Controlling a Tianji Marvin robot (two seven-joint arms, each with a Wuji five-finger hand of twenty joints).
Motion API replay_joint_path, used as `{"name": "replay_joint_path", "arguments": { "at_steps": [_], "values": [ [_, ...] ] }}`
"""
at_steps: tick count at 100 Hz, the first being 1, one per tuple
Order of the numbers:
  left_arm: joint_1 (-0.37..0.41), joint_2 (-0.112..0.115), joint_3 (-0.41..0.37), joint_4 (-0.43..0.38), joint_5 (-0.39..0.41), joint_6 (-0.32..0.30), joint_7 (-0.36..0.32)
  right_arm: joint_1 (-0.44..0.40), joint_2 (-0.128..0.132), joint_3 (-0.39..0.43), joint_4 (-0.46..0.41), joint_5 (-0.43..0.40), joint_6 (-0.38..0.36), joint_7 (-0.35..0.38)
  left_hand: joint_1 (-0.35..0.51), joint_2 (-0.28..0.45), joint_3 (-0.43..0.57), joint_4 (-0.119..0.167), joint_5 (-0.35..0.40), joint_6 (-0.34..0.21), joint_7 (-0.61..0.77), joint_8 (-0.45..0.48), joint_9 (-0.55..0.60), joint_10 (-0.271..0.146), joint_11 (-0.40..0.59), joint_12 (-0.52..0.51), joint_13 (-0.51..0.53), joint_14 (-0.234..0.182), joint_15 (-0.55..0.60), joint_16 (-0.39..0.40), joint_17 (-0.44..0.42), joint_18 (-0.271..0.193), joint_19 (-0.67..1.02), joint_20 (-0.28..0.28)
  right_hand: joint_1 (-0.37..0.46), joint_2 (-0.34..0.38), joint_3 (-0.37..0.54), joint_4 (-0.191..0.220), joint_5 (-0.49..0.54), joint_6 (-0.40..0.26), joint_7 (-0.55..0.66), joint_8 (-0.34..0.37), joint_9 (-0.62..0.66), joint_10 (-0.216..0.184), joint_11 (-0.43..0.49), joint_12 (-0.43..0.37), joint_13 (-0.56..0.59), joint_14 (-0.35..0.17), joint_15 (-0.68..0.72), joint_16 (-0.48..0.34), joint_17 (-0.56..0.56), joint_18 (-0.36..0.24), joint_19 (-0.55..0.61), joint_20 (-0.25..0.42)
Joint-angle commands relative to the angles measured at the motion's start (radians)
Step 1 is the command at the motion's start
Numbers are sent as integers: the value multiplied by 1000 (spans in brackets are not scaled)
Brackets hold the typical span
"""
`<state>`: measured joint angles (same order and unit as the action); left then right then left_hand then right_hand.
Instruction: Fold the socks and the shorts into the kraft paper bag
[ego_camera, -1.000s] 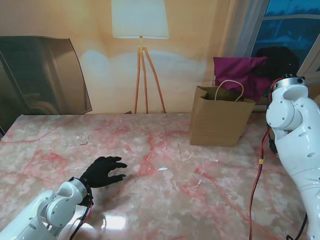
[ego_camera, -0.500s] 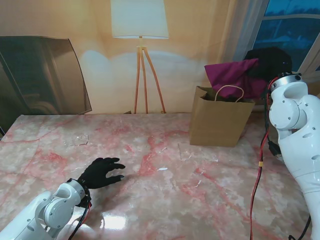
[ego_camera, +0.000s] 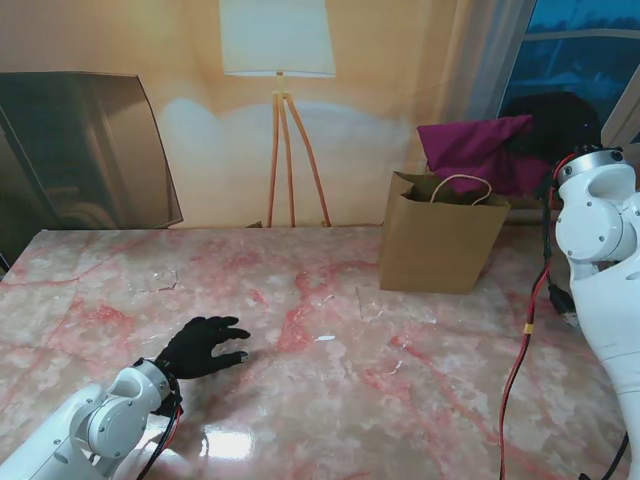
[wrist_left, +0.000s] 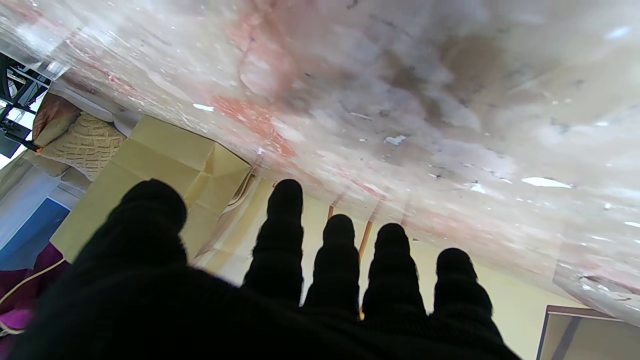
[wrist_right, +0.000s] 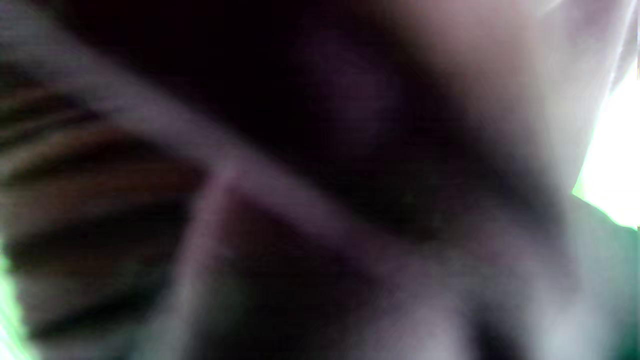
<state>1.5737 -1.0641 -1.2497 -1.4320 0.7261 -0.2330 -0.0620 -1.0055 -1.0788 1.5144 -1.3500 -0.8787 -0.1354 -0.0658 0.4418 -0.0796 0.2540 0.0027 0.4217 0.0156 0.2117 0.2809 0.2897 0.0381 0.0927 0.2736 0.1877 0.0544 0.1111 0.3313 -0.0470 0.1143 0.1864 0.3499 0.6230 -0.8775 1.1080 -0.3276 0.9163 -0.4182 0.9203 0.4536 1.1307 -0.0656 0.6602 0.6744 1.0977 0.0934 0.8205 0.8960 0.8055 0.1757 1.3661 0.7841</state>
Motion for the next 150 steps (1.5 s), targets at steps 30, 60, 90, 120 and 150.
{"name": "replay_joint_path", "arguments": {
  "at_steps": [30,60,90,120,150],
  "values": [
    [2,2,7,2,-4,-6,-2,38,4,-63,44,-37,43,-66,10,41,-25,31,19,5,-10,1,9,15,-2,-5,-27,-26,-12,-8,-15,7,-24,22,24,160,25,51,0,-8,56,-82,-5,-10,0,17,-15,7,64,65,-2,-67,73,60],
    [3,3,-3,9,-11,-8,-11,66,21,-106,57,-127,-5,-48,16,44,-28,31,18,4,-11,2,5,16,-3,-5,-32,-28,-14,-9,-18,6,-38,23,12,203,14,46,9,-76,71,-76,-92,-63,57,111,-130,-21,68,112,-99,-78,30,60],
    [1,3,-3,14,-15,-8,-16,93,31,-170,87,-253,21,-148,20,47,-33,30,23,3,-9,4,3,18,-4,-6,-36,-27,-16,-10,-19,6,-51,25,-28,166,8,47,-7,-27,63,-152,-78,-45,68,157,-106,-20,138,181,-61,-79,44,84],
    [0,4,-7,17,-17,-13,-19,123,39,-228,112,-303,-5,-170,24,49,-36,30,21,4,-10,4,1,17,-5,-6,-39,-29,-18,-11,-19,4,-66,27,-16,82,16,42,46,-92,107,-140,-97,-85,133,169,-123,-31,139,172,-74,-81,27,66],
    [0,4,-7,18,-22,-14,-24,143,56,-292,135,-412,7,-237,26,51,-39,31,21,4,-10,4,0,20,-6,-7,-41,-27,-18,-11,-18,2,-73,31,9,7,7,28,82,-40,115,-217,-73,-71,166,180,-90,-20,200,196,-40,-86,78,77]
  ]
}}
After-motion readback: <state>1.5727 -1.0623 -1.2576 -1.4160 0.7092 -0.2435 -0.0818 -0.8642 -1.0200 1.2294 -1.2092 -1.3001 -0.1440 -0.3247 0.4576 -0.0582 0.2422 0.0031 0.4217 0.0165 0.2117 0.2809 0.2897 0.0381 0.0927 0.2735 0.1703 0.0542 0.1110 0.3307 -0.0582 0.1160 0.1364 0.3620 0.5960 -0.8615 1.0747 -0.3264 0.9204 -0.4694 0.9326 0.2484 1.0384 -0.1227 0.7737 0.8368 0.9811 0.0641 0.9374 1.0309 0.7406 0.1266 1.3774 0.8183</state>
